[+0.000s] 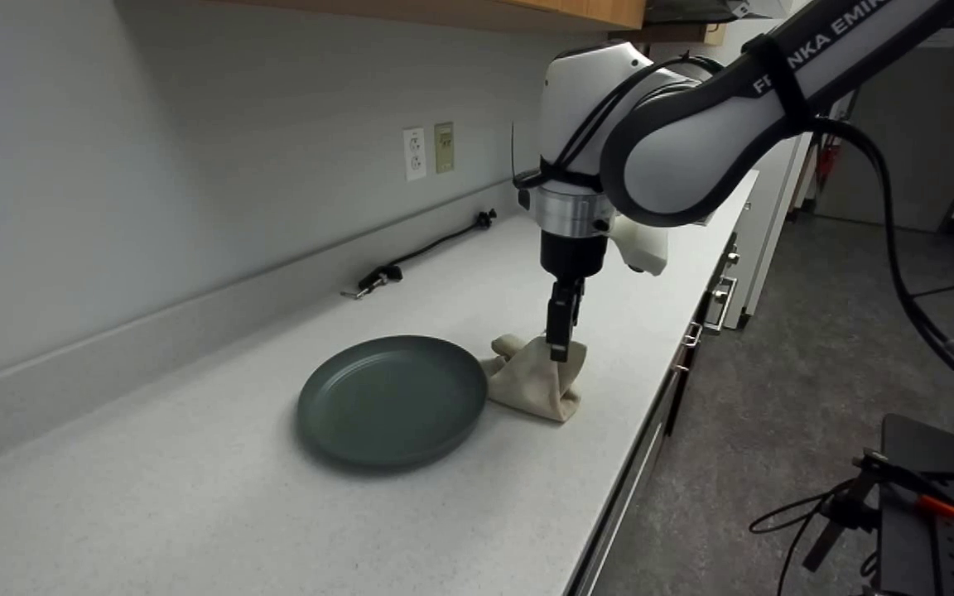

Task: Unfold the towel

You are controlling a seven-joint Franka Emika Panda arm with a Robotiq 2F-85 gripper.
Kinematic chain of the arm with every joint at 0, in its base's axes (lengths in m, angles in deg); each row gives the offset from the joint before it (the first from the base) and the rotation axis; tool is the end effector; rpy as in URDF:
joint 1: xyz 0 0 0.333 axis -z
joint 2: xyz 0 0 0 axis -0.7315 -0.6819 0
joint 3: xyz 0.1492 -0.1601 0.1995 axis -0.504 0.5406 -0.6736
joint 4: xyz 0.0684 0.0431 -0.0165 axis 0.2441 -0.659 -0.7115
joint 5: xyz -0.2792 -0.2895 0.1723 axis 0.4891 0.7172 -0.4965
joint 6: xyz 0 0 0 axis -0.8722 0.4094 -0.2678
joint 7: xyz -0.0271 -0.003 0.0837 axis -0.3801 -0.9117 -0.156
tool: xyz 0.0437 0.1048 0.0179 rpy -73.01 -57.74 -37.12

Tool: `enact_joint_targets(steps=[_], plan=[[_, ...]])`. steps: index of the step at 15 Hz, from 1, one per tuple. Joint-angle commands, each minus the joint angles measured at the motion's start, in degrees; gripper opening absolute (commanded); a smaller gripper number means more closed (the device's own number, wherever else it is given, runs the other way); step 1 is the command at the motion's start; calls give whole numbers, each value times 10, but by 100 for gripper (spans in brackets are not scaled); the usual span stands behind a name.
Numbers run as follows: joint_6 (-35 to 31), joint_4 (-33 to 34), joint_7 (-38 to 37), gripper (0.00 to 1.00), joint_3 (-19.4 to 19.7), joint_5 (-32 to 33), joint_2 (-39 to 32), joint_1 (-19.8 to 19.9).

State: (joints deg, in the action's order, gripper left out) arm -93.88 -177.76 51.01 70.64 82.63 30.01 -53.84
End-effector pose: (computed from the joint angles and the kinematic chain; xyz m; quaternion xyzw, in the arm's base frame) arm 0.6149 0.1100 0.2385 0.9817 0.1833 0.0071 0.0504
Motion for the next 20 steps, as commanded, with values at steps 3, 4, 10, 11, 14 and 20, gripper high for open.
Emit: enact_joint_targets(steps=[3,4,10,11,14,20], plan=[[-13,-5,59,77,-8,-24,-13,24],[-13,-4,65,78,-8,-27,-16,28],[-17,4,86,30,-11,-56,-33,43],[-17,4,86,21,-11,-60,-34,44],[-11,6,78,1,-9,-56,-33,39],[26,23,57,0,-12,-13,-13,8]])
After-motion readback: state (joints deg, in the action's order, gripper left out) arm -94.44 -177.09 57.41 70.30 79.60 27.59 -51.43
